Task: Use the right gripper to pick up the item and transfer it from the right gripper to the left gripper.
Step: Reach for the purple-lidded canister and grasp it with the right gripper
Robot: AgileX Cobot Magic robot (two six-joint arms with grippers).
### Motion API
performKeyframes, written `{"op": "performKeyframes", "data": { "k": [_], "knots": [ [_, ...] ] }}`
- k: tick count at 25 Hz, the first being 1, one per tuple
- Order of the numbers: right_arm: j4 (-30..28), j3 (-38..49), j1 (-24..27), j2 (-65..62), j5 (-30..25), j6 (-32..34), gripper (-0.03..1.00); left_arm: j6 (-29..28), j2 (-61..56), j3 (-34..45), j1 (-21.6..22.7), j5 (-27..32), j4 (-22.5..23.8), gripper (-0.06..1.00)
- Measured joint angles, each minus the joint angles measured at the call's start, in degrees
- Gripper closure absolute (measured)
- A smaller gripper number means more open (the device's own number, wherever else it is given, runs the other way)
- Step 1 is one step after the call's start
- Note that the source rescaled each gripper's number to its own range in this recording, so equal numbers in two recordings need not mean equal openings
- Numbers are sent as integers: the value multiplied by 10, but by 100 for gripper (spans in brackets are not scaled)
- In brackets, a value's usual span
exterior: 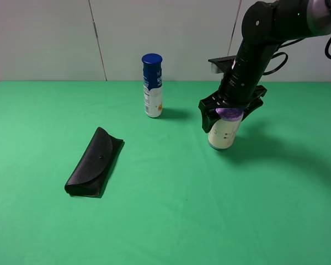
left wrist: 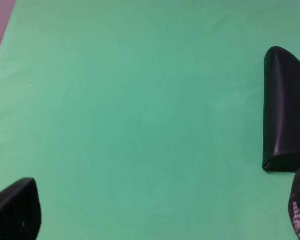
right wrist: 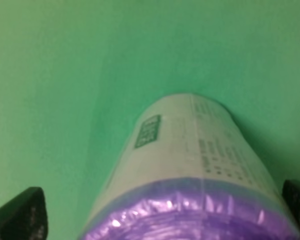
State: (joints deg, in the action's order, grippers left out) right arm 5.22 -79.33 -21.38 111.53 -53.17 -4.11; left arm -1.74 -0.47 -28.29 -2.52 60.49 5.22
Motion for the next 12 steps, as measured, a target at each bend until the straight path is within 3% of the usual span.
{"op": "performKeyframes", "data": {
  "k": [2, 3, 4, 6, 7, 12],
  "knots": [
    [-1, 0, 0, 0, 0, 0, -3, 0, 0, 0, 0, 0, 0, -3],
    [-2, 0, 0, 0, 0, 0, 2, 0, 0, 0, 0, 0, 0, -3],
    [-3, 0, 0, 0, 0, 0, 20, 0, 0, 0, 0, 0, 0, -3],
    [-12, 0, 0, 0, 0, 0, 86, 0, 0, 0, 0, 0, 0, -3],
    [-14, 0, 0, 0, 0, 0, 97, 0, 0, 0, 0, 0, 0, -3],
    [-24, 0, 0, 0, 1, 0, 95, 0, 0, 0, 0, 0, 0, -3]
  ]
}}
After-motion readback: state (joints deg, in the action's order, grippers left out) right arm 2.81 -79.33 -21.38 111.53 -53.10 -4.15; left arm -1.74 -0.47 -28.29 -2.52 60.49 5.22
